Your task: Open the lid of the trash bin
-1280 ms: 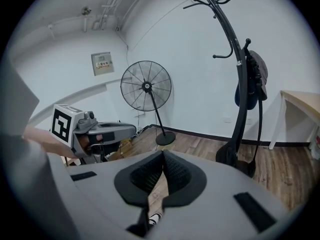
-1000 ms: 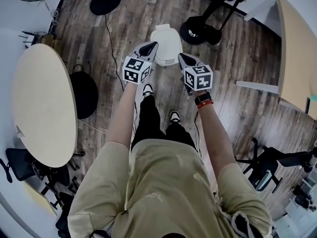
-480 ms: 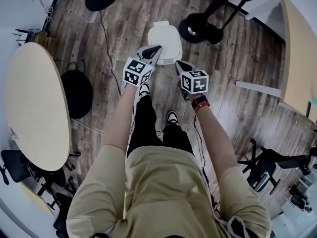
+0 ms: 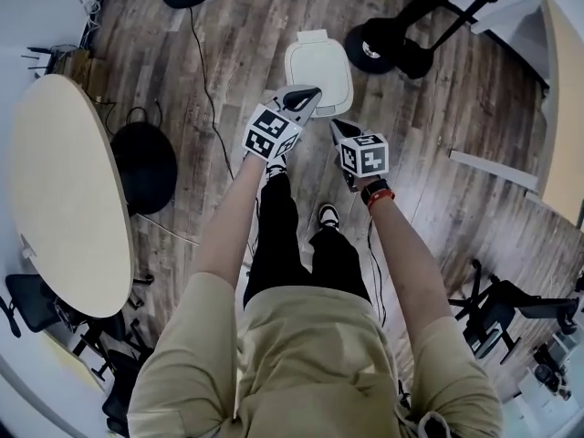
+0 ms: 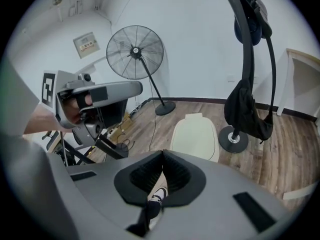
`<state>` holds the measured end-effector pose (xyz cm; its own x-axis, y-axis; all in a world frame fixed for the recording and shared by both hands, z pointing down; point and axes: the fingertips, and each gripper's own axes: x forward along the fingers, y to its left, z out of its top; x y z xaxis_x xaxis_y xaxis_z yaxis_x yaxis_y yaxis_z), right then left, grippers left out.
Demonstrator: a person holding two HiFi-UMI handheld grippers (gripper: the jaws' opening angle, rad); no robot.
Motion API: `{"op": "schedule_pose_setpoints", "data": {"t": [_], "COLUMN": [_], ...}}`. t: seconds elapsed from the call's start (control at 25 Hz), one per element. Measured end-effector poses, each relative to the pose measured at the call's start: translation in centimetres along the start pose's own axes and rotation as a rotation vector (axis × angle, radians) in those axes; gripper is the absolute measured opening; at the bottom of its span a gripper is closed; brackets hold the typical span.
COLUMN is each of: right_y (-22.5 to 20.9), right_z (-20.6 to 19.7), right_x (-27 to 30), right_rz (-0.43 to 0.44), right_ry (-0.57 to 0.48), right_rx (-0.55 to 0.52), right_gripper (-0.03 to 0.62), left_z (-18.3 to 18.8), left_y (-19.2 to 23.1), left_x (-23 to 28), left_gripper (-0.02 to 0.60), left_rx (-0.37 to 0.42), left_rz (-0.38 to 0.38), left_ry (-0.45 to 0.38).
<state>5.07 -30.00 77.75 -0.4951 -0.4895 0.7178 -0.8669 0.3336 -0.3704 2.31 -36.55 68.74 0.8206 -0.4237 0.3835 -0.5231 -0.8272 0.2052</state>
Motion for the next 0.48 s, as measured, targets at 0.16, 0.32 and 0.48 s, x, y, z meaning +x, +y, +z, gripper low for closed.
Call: {"op": "schedule_pose_setpoints", "data": {"t": [0.16, 0.32, 0.48], "right_y": [-0.1, -1.2, -3.0], "right_z": [-1.9, -2.6, -3.0], "right_x": [2.1, 3.8, 5.7], "right_rz": [0.004, 0.008, -0.007], "right_ry": [0.062, 0.071, 0.072], "right_rx": [-0.027, 0.006, 0.046], "right_gripper": [0.008, 0.008, 0.008], "left_z": [-1.8, -2.9, -3.9], "left_y": [1.0, 2.6, 4.2], "left_x": [0.7, 1.7, 2.7], "left_gripper": [0.025, 0.025, 0.025], "left_rx": [-0.005, -0.015, -0.011], "left_rz": [-0.013, -0.007, -0.003], "left_ry": [0.008, -0.002, -0.009]}}
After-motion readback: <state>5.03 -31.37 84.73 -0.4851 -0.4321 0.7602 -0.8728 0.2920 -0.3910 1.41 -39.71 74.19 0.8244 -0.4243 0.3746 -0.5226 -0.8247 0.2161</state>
